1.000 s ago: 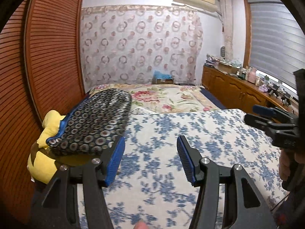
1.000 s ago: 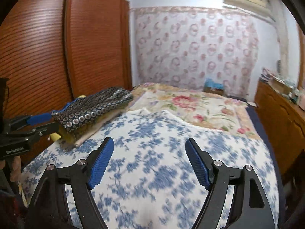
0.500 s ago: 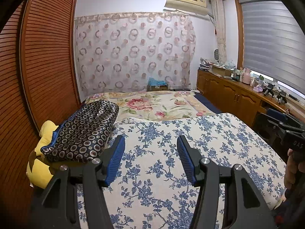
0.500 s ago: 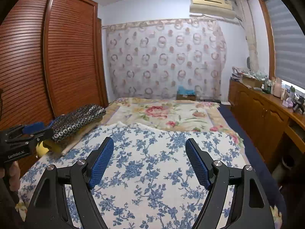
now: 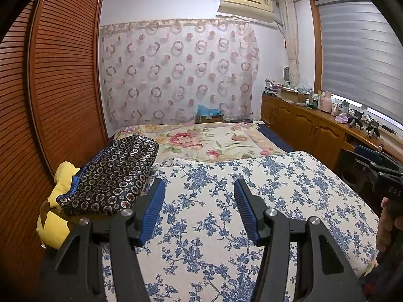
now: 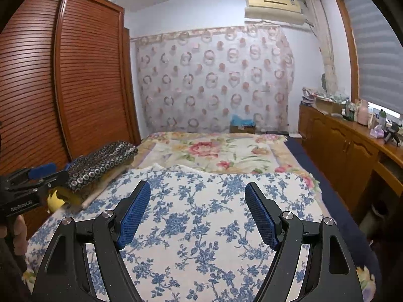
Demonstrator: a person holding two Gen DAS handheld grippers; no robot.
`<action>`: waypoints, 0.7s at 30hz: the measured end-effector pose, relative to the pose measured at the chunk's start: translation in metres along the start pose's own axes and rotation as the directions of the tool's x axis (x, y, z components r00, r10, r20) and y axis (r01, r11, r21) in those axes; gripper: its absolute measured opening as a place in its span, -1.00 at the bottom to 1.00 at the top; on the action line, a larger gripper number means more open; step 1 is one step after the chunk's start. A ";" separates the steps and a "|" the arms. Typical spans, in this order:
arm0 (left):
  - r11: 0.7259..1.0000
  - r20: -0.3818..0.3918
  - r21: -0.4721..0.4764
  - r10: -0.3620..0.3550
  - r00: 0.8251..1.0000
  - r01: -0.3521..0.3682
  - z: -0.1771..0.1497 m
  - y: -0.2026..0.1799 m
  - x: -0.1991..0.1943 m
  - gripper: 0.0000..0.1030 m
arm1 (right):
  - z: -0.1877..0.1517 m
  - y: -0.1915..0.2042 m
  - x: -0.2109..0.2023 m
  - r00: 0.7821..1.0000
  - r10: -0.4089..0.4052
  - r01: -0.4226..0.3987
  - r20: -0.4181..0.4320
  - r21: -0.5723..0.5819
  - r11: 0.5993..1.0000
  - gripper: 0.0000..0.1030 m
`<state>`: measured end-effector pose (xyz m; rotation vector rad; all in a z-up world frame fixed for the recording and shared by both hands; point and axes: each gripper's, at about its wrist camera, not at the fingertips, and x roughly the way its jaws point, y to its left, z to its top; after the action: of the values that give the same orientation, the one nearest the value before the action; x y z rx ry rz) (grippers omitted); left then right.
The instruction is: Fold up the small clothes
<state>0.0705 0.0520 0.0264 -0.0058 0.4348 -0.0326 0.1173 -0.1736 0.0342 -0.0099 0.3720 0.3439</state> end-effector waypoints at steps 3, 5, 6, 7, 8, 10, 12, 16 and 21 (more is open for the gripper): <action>1.000 0.005 -0.002 0.001 1.000 -0.001 0.000 -0.001 -0.002 0.09 | 0.000 0.000 0.001 1.000 -0.004 0.004 0.004 -0.001 1.000 0.55; 1.000 0.009 -0.004 0.003 1.000 -0.003 0.001 -0.001 -0.003 0.09 | 0.000 0.000 0.000 1.000 -0.005 0.005 0.004 0.000 1.000 0.55; 1.000 0.012 -0.004 0.003 1.000 -0.003 0.001 -0.001 -0.003 0.09 | 0.000 0.000 0.000 1.000 -0.005 0.005 0.005 0.000 1.000 0.55; 1.000 0.012 -0.004 0.004 1.000 -0.003 0.000 -0.001 -0.004 0.09 | 0.000 0.000 0.000 1.000 -0.003 0.003 0.003 0.000 1.000 0.55; 1.000 0.013 -0.003 0.005 1.000 -0.005 0.000 -0.001 -0.004 0.09 | 0.000 0.000 0.001 1.000 -0.004 0.004 0.002 0.001 1.000 0.55; 1.000 0.014 -0.004 0.006 1.000 -0.006 0.000 -0.001 -0.005 0.09 | 0.000 0.000 0.000 1.000 -0.006 0.006 0.002 0.000 1.000 0.55; 1.000 0.014 -0.005 0.007 1.000 -0.007 -0.001 -0.001 -0.005 0.09 | -0.001 0.001 0.000 1.000 -0.006 0.006 0.001 0.000 1.000 0.55; 1.000 0.013 -0.005 0.006 1.000 -0.006 -0.001 -0.001 -0.005 0.09 | -0.001 0.000 0.000 1.000 -0.007 0.007 0.002 0.000 1.000 0.55; 1.000 0.014 -0.005 0.007 1.000 -0.007 -0.001 -0.001 -0.005 0.09 | -0.001 0.000 0.000 1.000 -0.010 0.010 0.002 0.000 1.000 0.55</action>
<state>0.0659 0.0512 0.0278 -0.0097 0.4212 -0.0244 0.1168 -0.1736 0.0333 -0.0113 0.3697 0.3344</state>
